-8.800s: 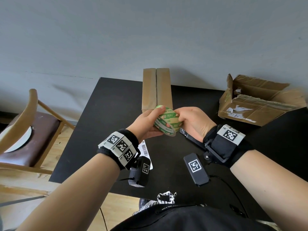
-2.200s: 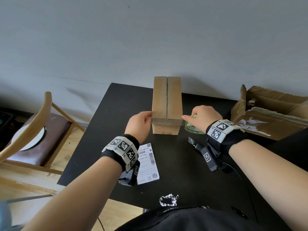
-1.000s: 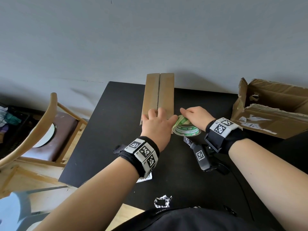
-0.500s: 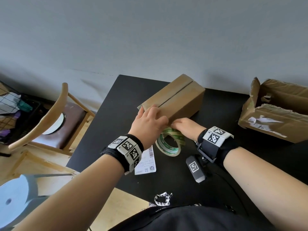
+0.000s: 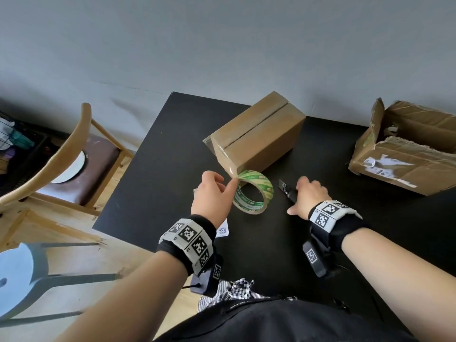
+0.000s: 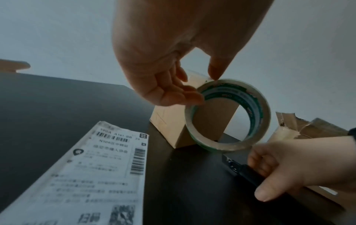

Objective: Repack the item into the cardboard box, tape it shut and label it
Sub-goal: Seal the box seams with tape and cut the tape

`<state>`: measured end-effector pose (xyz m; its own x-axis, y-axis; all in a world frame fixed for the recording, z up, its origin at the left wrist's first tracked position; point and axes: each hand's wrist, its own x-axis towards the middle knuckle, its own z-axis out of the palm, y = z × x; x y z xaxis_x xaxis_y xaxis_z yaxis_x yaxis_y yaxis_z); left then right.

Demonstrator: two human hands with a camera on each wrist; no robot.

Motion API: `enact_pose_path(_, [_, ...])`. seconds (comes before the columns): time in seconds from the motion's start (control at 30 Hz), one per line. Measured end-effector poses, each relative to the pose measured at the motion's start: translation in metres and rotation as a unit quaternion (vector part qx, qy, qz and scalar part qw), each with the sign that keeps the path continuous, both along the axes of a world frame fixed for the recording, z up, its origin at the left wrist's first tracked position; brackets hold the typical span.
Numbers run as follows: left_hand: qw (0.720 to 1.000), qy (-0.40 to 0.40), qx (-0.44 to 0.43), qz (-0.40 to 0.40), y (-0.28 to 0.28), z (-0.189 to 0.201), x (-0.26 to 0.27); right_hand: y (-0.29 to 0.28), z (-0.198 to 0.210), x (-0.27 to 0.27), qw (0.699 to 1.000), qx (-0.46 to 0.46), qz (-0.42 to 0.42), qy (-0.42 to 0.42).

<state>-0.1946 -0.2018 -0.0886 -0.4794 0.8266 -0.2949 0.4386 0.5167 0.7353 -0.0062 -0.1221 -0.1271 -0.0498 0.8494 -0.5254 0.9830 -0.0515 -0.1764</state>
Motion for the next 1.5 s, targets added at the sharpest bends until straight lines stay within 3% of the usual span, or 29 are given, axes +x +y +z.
enact_pose_path(0.1, [0.993, -0.114, -0.002, 0.017, 0.000, -0.005, 0.009, -0.005, -0.009, 0.005, 0.999, 0.033, 0.026, -0.004])
enact_pose_path(0.23, [0.976, -0.210, 0.000, 0.064, 0.004, -0.005, 0.020, -0.004, -0.005, 0.010, 0.997, 0.050, 0.041, 0.047])
enact_pose_path(0.4, [0.945, -0.300, 0.027, 0.128, 0.008, 0.000, 0.028, 0.001, 0.022, 0.010, 0.982, 0.066, 0.023, 0.175])
enact_pose_path(0.6, [0.921, -0.362, 0.042, 0.133, 0.004, -0.001, 0.040, 0.009, 0.055, 0.007, 0.952, 0.106, 0.120, 0.263])
enact_pose_path(0.7, [0.905, -0.394, 0.059, 0.147, 0.004, 0.001, 0.042, 0.013, 0.069, 0.002, 0.942, 0.108, 0.216, 0.232])
enact_pose_path(0.87, [0.904, -0.393, 0.071, 0.153, 0.003, 0.000, 0.043, 0.022, 0.087, -0.015, 0.928, 0.096, 0.344, 0.110])
enact_pose_path(1.17, [0.882, -0.438, 0.042, 0.169, 0.006, 0.005, 0.046, 0.034, 0.102, -0.042, 0.874, 0.152, 0.461, -0.013])
enact_pose_path(1.5, [0.849, -0.465, 0.027, 0.250, 0.016, 0.010, 0.060, 0.032, 0.099, -0.052, 0.818, 0.227, 0.524, -0.061])
